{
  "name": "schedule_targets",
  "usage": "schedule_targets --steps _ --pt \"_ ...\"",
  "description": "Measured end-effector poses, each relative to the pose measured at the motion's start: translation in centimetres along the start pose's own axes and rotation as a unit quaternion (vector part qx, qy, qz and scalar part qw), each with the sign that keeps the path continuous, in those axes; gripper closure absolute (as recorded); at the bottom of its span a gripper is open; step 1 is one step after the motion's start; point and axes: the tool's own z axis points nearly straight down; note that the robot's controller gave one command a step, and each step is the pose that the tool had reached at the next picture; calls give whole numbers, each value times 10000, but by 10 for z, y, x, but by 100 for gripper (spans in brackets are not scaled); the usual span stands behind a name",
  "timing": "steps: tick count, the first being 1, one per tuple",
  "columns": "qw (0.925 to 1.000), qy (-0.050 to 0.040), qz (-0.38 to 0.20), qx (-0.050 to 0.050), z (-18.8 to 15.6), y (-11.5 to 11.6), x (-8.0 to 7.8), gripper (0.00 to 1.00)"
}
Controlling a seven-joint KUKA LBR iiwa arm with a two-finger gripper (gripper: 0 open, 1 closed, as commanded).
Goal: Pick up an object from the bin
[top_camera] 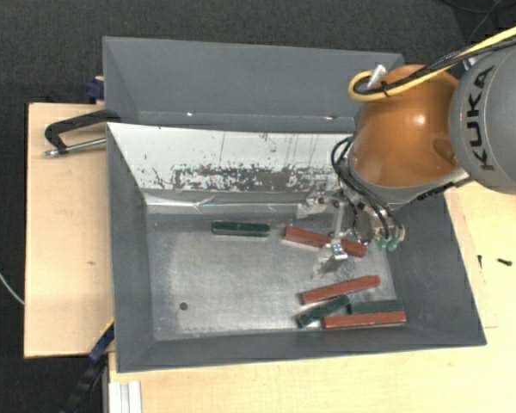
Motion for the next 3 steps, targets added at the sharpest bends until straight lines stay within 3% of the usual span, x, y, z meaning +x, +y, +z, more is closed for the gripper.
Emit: schedule_targets --steps 1,2,3 --pt "9993 13 384 0 45 -22 -23 0" --pt "9921 16 1253 3 81 -26 -20 0" --pt "9989 58 454 -6 115 -43 -41 100"
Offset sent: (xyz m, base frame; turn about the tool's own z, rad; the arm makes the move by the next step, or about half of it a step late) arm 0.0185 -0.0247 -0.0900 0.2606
